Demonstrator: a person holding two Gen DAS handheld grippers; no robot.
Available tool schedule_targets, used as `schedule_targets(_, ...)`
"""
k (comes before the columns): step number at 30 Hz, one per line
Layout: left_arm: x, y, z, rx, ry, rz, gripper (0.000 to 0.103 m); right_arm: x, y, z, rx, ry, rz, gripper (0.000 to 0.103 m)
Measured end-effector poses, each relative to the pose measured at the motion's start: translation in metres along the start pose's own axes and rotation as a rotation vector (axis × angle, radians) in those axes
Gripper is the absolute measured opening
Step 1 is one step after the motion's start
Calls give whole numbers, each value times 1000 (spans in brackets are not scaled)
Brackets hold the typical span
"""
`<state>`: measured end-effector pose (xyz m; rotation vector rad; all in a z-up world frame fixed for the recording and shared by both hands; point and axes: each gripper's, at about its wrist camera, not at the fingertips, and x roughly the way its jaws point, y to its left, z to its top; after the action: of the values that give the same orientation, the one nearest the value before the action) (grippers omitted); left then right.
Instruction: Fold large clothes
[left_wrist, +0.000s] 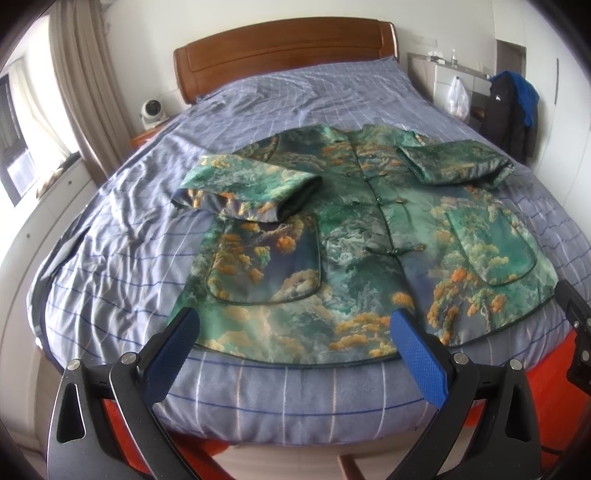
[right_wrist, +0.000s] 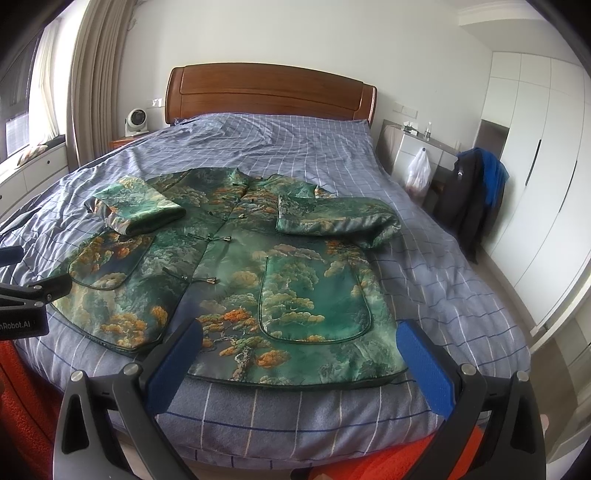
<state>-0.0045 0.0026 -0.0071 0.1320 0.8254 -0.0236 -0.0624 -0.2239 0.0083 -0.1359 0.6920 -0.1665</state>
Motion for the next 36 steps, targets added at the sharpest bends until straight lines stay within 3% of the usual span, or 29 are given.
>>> schedule_targets(36,-1,0,0,3,1,2,103,0,4,-3,-2,2,3,103)
